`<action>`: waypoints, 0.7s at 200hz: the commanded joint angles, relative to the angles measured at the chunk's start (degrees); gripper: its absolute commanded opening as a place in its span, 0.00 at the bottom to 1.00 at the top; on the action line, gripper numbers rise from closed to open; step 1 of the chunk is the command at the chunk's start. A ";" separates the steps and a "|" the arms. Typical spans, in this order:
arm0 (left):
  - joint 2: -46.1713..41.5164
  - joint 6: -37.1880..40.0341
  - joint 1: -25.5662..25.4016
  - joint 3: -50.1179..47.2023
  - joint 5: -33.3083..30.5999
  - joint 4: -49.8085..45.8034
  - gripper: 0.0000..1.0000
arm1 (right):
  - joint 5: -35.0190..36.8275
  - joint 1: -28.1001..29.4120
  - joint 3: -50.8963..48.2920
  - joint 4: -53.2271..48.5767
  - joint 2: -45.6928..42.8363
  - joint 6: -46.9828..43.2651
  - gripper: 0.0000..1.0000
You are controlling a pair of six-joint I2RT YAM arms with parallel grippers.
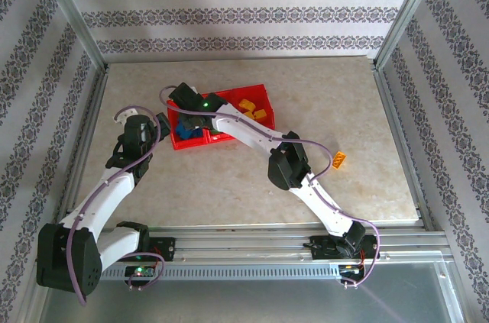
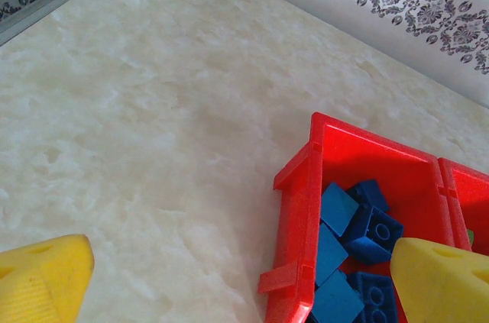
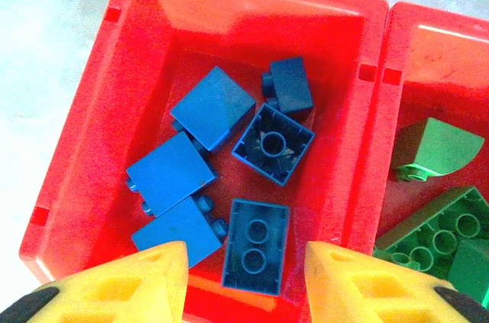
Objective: Sort the legos into containers by color
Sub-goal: Place the lego in the container.
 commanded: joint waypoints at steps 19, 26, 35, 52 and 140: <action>-1.39 0.19 0.66 -0.52 -1.32 0.43 1.00 | 1.17 -0.25 0.22 -1.64 -4.34 -1.42 0.48; -1.57 0.28 0.66 -0.46 -1.46 0.34 1.00 | 1.53 -0.29 -1.13 -1.30 -5.97 -1.46 0.49; -1.68 0.34 0.66 -0.60 -1.45 0.38 1.00 | 2.11 -0.42 -3.25 -0.82 -8.36 -1.48 0.50; -1.82 0.36 0.70 -0.64 -1.51 0.32 1.00 | 2.93 -0.72 -8.38 -0.18 -13.19 -1.12 0.51; -1.13 1.78 0.83 -0.21 0.02 1.71 1.00 | 7.20 -9.90 -58.42 6.85 -47.49 11.92 0.59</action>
